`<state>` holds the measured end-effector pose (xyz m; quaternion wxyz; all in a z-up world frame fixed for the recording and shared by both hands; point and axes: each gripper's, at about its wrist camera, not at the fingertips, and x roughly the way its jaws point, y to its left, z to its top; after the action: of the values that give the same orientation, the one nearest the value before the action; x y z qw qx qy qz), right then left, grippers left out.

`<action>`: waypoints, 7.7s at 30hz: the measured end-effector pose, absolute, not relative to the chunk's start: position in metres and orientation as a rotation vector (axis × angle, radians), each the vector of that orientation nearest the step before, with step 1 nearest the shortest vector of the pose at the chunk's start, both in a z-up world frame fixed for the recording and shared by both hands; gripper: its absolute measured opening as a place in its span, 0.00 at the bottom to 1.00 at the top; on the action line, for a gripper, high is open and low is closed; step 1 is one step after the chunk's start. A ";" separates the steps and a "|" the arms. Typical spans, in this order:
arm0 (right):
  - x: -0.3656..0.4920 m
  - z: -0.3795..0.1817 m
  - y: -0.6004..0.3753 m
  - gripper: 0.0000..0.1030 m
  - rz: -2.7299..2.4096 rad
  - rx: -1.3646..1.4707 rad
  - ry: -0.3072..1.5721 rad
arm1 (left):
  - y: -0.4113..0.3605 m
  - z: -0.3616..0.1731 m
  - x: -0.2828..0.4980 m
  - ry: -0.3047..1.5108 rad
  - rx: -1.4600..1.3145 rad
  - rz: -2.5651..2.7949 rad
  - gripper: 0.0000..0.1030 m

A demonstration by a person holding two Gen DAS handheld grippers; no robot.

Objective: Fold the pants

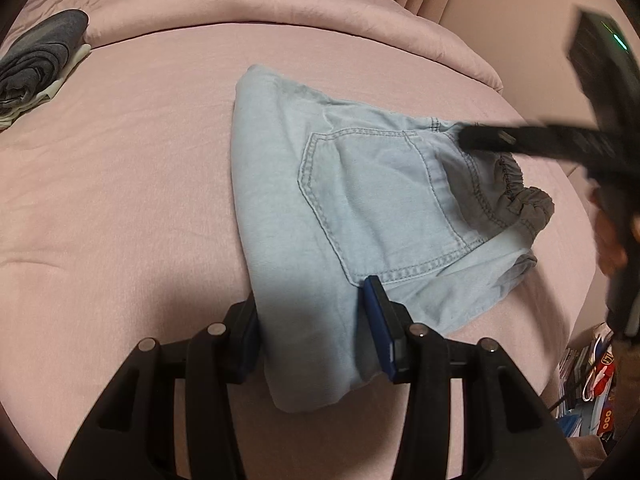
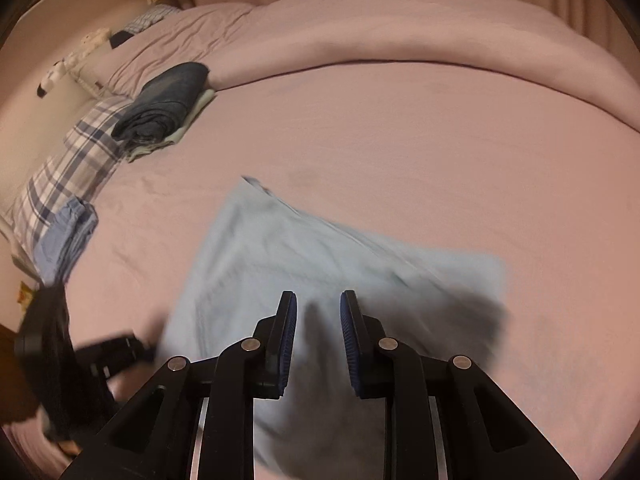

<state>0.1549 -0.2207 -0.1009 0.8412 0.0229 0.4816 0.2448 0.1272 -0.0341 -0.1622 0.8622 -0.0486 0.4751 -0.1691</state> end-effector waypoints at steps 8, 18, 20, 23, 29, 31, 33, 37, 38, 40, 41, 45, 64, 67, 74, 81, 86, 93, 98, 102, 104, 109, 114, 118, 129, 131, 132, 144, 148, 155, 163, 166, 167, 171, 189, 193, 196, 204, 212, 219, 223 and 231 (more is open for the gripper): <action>0.100 -0.104 -0.243 0.23 0.477 -0.008 0.983 | -0.032 -0.165 0.133 1.010 -0.090 -0.341 0.45; 0.090 -0.131 -0.247 0.23 0.448 -0.022 0.993 | -0.031 -0.159 0.138 1.037 -0.112 -0.323 0.47; 0.091 -0.131 -0.250 0.23 0.450 0.000 0.991 | -0.031 -0.153 0.137 1.034 -0.107 -0.314 0.46; 0.085 -0.133 -0.250 0.23 0.448 0.011 0.974 | -0.033 -0.143 0.135 1.015 -0.083 -0.310 0.43; 0.082 -0.135 -0.254 0.23 0.457 0.048 0.957 | -0.046 -0.127 0.148 0.981 -0.047 -0.307 0.43; 0.082 -0.136 -0.254 0.23 0.461 0.058 0.956 | -0.050 -0.122 0.156 0.965 -0.038 -0.305 0.43; 0.081 -0.136 -0.254 0.23 0.462 0.064 0.955 | -0.051 -0.119 0.164 0.956 -0.025 -0.298 0.43; 0.080 -0.136 -0.254 0.23 0.463 0.074 0.957 | -0.051 -0.114 0.185 0.961 0.008 -0.238 0.43; 0.080 -0.136 -0.255 0.23 0.465 0.079 0.957 | -0.046 -0.111 0.188 0.957 -0.014 -0.229 0.43; 0.081 -0.137 -0.256 0.23 0.470 0.090 0.957 | -0.041 -0.104 0.193 0.933 -0.046 -0.233 0.43; 0.081 -0.137 -0.257 0.23 0.472 0.096 0.958 | -0.040 -0.101 0.194 0.922 -0.043 -0.245 0.43; 0.084 -0.138 -0.259 0.23 0.482 0.102 0.963 | -0.059 -0.103 0.202 0.930 0.054 -0.294 0.43; 0.084 -0.137 -0.263 0.23 0.478 0.129 0.956 | -0.063 -0.142 0.245 1.092 0.029 -0.275 0.44; 0.084 -0.138 -0.263 0.23 0.474 0.127 0.956 | -0.064 -0.133 0.229 1.057 0.035 -0.275 0.44; 0.083 -0.137 -0.260 0.23 0.461 0.115 0.953 | -0.050 -0.116 0.176 0.984 0.043 -0.332 0.43; 0.084 -0.137 -0.259 0.23 0.457 0.108 0.954 | -0.049 -0.140 0.128 1.034 0.064 -0.371 0.43; 0.082 -0.137 -0.255 0.23 0.449 0.102 0.957 | -0.052 -0.157 0.111 1.053 0.097 -0.381 0.43; 0.083 -0.130 -0.261 0.24 0.443 0.157 0.956 | -0.047 -0.155 0.107 1.069 0.054 -0.390 0.43; 0.094 -0.110 -0.278 0.28 0.403 0.198 0.895 | -0.041 -0.154 0.097 1.066 0.041 -0.391 0.43; 0.114 -0.103 -0.277 0.28 0.386 0.192 0.868 | -0.040 -0.154 0.098 1.066 0.033 -0.392 0.43; 0.130 -0.103 -0.272 0.28 0.398 0.191 0.865 | -0.039 -0.155 0.097 1.066 0.030 -0.392 0.43; 0.168 -0.136 -0.260 0.28 0.364 0.191 0.995 | -0.038 -0.153 0.096 1.064 0.022 -0.392 0.43; 0.162 -0.137 -0.261 0.28 0.354 0.206 0.984 | -0.036 -0.150 0.098 1.068 0.012 -0.394 0.43; 0.147 -0.123 -0.267 0.32 0.306 0.169 0.957 | -0.027 -0.144 0.095 1.065 -0.048 -0.395 0.46; 0.112 -0.120 -0.281 0.44 0.228 0.195 0.951 | -0.007 -0.131 0.084 1.037 -0.074 -0.354 0.55; 0.107 -0.121 -0.283 0.44 0.223 0.203 0.958 | -0.002 -0.130 0.087 1.037 -0.094 -0.344 0.57; 0.105 -0.122 -0.285 0.44 0.220 0.207 0.961 | 0.002 -0.130 0.088 1.037 -0.110 -0.334 0.60; 0.099 -0.135 -0.299 0.59 0.315 0.407 0.998 | 0.034 -0.134 0.109 1.061 -0.362 -0.303 0.72; 0.099 -0.141 -0.299 0.59 0.337 0.455 1.018 | 0.033 -0.138 0.114 1.083 -0.399 -0.323 0.72; 0.101 -0.150 -0.296 0.59 0.368 0.508 1.045 | 0.031 -0.142 0.123 1.109 -0.426 -0.343 0.72; 0.105 -0.158 -0.296 0.61 0.390 0.534 1.070 | 0.027 -0.151 0.132 1.138 -0.430 -0.349 0.72; 0.107 -0.162 -0.297 0.64 0.403 0.555 1.077 | 0.026 -0.153 0.134 1.144 -0.426 -0.352 0.72; 0.108 -0.164 -0.298 0.64 0.409 0.569 1.081 | 0.025 -0.154 0.135 1.146 -0.428 -0.353 0.72; 0.112 -0.170 -0.301 0.66 0.426 0.609 1.091 | 0.026 -0.156 0.138 1.153 -0.437 -0.361 0.72; 0.136 -0.173 -0.295 0.75 0.479 0.619 1.094 | 0.014 -0.158 0.157 1.161 -0.414 -0.405 0.75; 0.143 -0.173 -0.291 0.75 0.490 0.619 1.094 | 0.008 -0.157 0.162 1.165 -0.399 -0.416 0.77; 0.147 -0.173 -0.289 0.75 0.497 0.615 1.093 | 0.003 -0.157 0.166 1.169 -0.389 -0.414 0.77; 0.155 -0.175 -0.288 0.75 0.515 0.620 1.093 | 0.001 -0.156 0.173 1.174 -0.380 -0.420 0.77; 0.161 -0.175 -0.285 0.75 0.525 0.624 1.092 | 0.006 -0.156 0.176 1.179 -0.371 -0.424 0.77; 0.163 -0.175 -0.283 0.76 0.531 0.629 1.088 | 0.009 -0.155 0.177 1.182 -0.363 -0.425 0.77; 0.162 -0.176 -0.283 0.77 0.528 0.627 1.088 | 0.009 -0.154 0.178 1.183 -0.361 -0.425 0.77; 0.164 -0.172 -0.279 0.78 0.519 0.610 1.087 | 0.011 -0.154 0.175 1.182 -0.362 -0.425 0.77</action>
<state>0.1641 -0.2789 -0.1717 0.7807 0.2823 0.5030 0.2404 0.1746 0.0115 -0.1536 0.7938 -0.1683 0.5500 -0.1977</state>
